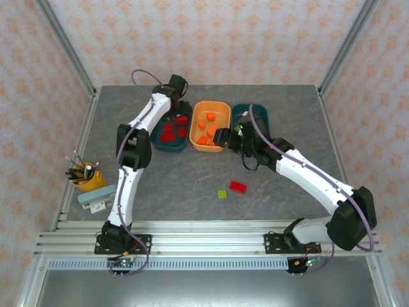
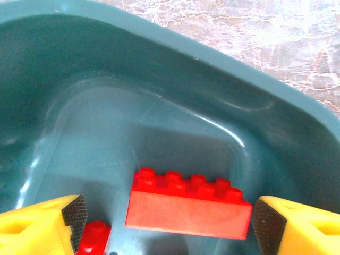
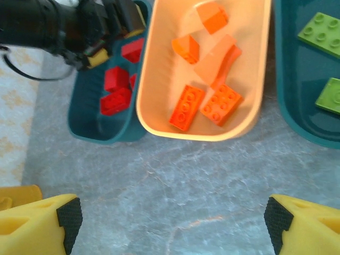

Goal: Sort the legos into containers by color

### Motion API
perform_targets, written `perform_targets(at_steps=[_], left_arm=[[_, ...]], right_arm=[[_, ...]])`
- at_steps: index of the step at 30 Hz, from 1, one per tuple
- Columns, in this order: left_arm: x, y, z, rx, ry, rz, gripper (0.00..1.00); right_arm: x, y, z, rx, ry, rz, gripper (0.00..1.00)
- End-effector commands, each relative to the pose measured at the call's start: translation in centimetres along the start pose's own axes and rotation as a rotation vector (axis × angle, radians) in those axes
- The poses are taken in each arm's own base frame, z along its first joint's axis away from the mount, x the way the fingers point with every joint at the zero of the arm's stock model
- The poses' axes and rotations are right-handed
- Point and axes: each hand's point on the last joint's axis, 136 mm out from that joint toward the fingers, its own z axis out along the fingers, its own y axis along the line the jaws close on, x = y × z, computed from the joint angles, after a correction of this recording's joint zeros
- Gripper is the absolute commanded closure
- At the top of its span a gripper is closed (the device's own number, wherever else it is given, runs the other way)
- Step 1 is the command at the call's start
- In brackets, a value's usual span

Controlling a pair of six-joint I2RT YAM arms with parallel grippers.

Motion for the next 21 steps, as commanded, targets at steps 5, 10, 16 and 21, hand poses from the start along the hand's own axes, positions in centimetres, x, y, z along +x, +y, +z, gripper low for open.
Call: perform_targets(at_steps=[5, 10, 16, 21], left_arm=[[-1.2, -0.2, -13.4, 0.074, -0.163, -0.029, 0.1], [5.0, 0.2, -17.9, 0.142, -0.135, -0.042, 0.07], [14.8, 2.2, -20.4, 0.183, -0.067, -0.002, 0.07], [21.0, 6.0, -22.4, 0.204, -0.041, -0.002, 0.06]], right_arm=[[6.7, -3.1, -2.6, 0.244, 0.238, -0.15, 0.15], [13.2, -4.8, -2.6, 0.354, 0.425, -0.182, 0.16], [17.8, -5.5, -0.5, 0.413, 0.53, -0.149, 0.16], [19.6, -5.5, 2.3, 0.458, 0.583, -0.129, 0.22]])
